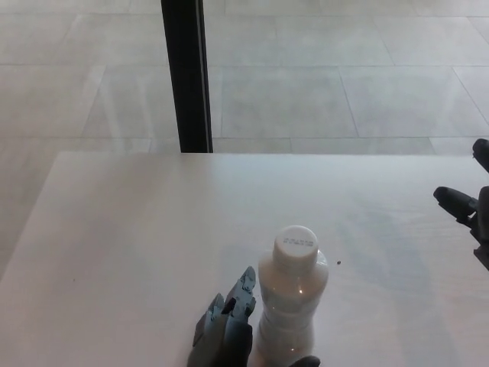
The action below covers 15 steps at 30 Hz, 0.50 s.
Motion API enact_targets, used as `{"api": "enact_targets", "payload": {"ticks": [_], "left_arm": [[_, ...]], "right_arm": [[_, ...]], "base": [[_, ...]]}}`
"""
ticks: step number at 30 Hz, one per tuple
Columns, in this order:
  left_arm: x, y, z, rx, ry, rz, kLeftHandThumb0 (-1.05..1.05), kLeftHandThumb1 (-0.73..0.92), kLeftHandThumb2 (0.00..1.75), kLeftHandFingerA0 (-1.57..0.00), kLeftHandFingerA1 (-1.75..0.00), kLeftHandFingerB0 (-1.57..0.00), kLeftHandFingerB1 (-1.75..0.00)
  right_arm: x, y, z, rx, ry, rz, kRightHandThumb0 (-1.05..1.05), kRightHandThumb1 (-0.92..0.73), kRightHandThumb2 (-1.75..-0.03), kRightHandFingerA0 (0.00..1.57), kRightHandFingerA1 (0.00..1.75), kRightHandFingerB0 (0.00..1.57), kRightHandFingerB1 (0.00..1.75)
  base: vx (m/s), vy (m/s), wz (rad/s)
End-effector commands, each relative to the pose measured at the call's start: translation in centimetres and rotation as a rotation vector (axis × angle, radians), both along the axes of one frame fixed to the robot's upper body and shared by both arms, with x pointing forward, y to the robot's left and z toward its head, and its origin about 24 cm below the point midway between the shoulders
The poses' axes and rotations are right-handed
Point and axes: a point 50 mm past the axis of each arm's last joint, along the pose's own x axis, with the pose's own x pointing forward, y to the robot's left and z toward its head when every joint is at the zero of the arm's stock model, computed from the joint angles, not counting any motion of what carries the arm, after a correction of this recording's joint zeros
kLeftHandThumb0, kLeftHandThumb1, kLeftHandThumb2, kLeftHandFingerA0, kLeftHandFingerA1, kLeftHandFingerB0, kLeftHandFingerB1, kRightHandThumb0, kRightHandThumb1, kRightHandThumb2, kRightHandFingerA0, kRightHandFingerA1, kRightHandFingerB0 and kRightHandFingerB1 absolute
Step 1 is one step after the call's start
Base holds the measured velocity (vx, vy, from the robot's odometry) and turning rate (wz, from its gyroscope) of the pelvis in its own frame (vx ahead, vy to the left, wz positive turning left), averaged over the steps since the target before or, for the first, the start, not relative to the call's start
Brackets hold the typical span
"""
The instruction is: The robot uses its left hand to to lift the bottle kept on the middle of the desk and tilts it towards its right hand. It then uses its right hand to rotate its cap to open it and places the bottle and cap back on the desk
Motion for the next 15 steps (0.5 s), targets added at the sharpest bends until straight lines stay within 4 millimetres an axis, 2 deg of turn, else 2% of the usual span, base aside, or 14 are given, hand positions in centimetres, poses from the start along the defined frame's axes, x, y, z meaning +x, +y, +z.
{"api": "enact_targets", "payload": {"ticks": [1,2,3,6,7,8,9,10,11,12,13,15], "left_arm": [[-1.1,-6.2,-0.4,-0.135,0.143,0.136,-0.83,0.46,0.81,-0.19,-0.67,0.0,0.0],[-1.1,-6.3,-0.3,-0.139,0.144,0.137,-0.83,0.46,0.81,-0.19,-0.67,0.0,0.0],[-0.7,-7.2,0.3,-0.155,0.137,0.122,-0.99,0.51,0.95,0.0,-0.82,0.0,-0.08],[-0.2,-8.4,1.4,-0.218,0.14,0.119,-0.94,0.47,0.87,-0.08,-0.85,0.0,0.0],[0.0,-8.7,1.7,-0.225,0.133,0.12,-0.89,0.61,0.54,0.0,-1.13,0.0,0.0],[0.2,-8.9,2.0,-0.232,0.127,0.122,-0.9,0.63,0.53,0.0,-1.19,0.0,0.0],[0.4,-9.0,2.3,-0.249,0.122,0.129,-0.98,0.49,0.91,-0.07,-0.86,0.0,0.0],[0.5,-9.2,2.6,-0.264,0.121,0.137,-1.01,0.52,0.95,-0.12,-0.79,0.0,0.0],[0.7,-9.4,2.9,-0.28,0.123,0.142,-1.01,0.53,0.95,-0.12,-0.79,0.0,0.0],[0.8,-9.7,3.2,-0.304,0.132,0.148,-1.05,0.56,1.0,0.0,-0.72,0.0,-0.04],[0.8,-10.0,3.5,-0.324,0.142,0.127,-1.05,0.57,1.05,-0.06,-0.36,0.0,-0.07],[0.7,-10.1,3.6,-0.348,0.142,0.105,-1.05,0.57,1.06,-0.01,-0.31,0.0,-0.07]], "right_arm": [[-0.4,-0.4,0.3,0.018,0.003,-0.021,-0.67,-0.74,-0.62,0.5,0.54,0.37,0.31],[-0.4,-0.3,0.3,0.019,0.003,-0.022,-0.67,-0.74,-0.62,0.5,0.54,0.37,0.31],[-0.4,-0.4,0.5,0.018,0.0,-0.03,-0.68,-0.74,-0.62,0.52,0.54,0.39,0.32],[-0.4,-0.5,0.6,0.015,-0.006,-0.029,-0.67,-0.74,-0.62,0.52,0.54,0.4,0.32],[-0.4,-0.5,0.6,0.013,-0.008,-0.029,-0.71,-0.61,-0.97,0.48,0.63,0.32,0.48],[-0.4,-0.6,0.6,0.011,-0.011,-0.027,-0.66,-0.74,-0.63,0.51,0.55,0.4,0.33],[-0.5,-0.5,0.6,0.012,-0.013,-0.025,-0.66,-0.73,-0.62,0.52,0.55,0.4,0.33],[-0.5,-0.5,0.6,0.012,-0.013,-0.025,-0.68,-0.59,-0.97,0.48,0.64,0.31,0.48],[-0.5,-0.5,0.6,0.006,-0.013,-0.024,-0.7,-0.61,-0.97,0.48,0.64,0.33,0.48],[-0.6,-0.6,0.6,0.003,-0.012,-0.026,-0.66,-0.59,-0.98,0.48,0.65,0.3,0.48],[-0.7,-0.7,0.5,-0.008,-0.013,-0.026,-0.66,-0.75,-0.62,0.52,0.57,0.39,0.32],[-0.7,-0.7,0.5,-0.015,-0.016,-0.025,-0.65,-0.75,-0.63,0.52,0.57,0.39,0.32]], "base": [[0.0,0.0,0.0],[0.0,0.0,0.0],[0.0,0.0,0.0],[0.0,0.0,0.0],[0.0,0.0,0.0],[0.0,0.0,0.0],[0.0,0.0,0.0],[0.0,0.0,0.0],[0.0,0.0,0.0],[0.0,0.0,0.0],[0.0,0.0,0.0],[0.0,0.0,0.0]]}}
